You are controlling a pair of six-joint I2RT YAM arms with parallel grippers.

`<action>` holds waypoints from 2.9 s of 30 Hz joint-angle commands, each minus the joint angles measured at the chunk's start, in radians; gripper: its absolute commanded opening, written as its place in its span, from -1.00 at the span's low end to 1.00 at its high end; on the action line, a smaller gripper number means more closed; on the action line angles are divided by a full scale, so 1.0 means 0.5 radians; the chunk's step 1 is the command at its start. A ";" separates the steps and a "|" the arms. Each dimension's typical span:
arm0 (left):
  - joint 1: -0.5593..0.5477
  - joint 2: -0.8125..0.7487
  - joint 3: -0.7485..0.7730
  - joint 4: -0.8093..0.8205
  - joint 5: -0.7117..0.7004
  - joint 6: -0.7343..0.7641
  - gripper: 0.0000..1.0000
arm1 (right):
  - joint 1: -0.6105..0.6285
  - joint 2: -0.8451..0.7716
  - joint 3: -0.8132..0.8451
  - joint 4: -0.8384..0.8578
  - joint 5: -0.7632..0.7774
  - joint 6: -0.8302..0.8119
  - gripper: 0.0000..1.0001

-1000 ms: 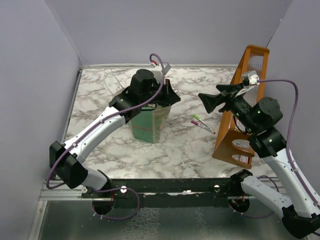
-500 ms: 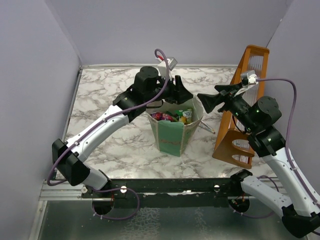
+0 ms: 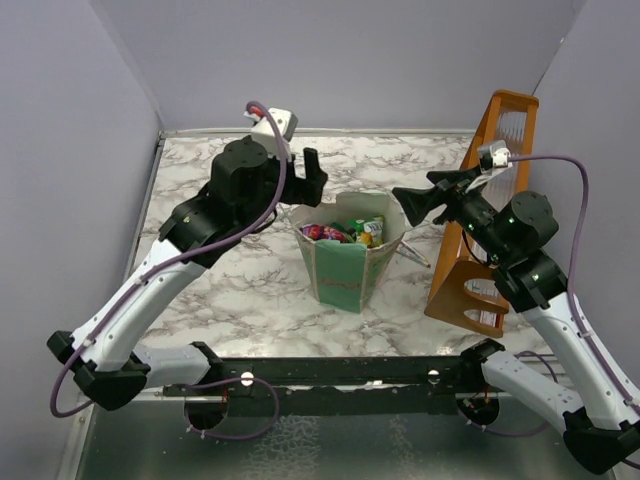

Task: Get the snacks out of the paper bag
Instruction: Move the paper bag to the center of the board, then adjust the paper bag at the center of the board.

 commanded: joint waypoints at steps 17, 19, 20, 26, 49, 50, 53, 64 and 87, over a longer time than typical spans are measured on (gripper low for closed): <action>0.023 -0.193 -0.627 0.249 -0.606 -0.367 0.58 | 0.014 -0.043 0.209 -0.790 0.469 0.612 0.98; 0.026 -0.216 -0.673 0.325 -0.620 -0.364 0.40 | 0.014 -0.082 0.218 -0.877 0.513 0.611 0.97; 0.028 -0.229 -0.693 0.353 -0.634 -0.358 0.29 | 0.014 -0.100 0.230 -0.913 0.520 0.596 0.97; 0.035 -0.306 -0.745 0.452 -0.748 -0.300 -0.55 | 0.014 -0.142 0.273 -1.006 0.515 0.529 0.94; 0.035 -1.099 -1.246 0.584 -1.348 -0.430 -1.00 | 0.014 0.044 0.012 -0.483 -0.016 0.837 0.78; 0.036 -1.112 -1.260 0.591 -1.343 -0.445 -1.00 | 0.014 0.069 0.003 -0.446 -0.090 0.869 0.76; 0.035 -1.111 -1.268 0.598 -1.310 -0.467 -1.00 | 0.014 0.150 -0.001 -0.374 -0.259 0.950 0.73; 0.036 -1.082 -1.249 0.593 -1.252 -0.480 -1.00 | 0.014 0.324 -0.225 0.152 -0.669 1.329 0.32; 0.036 -1.095 -1.211 0.540 -1.215 -0.482 -1.00 | 0.014 0.471 -0.497 0.959 -0.731 1.918 -0.10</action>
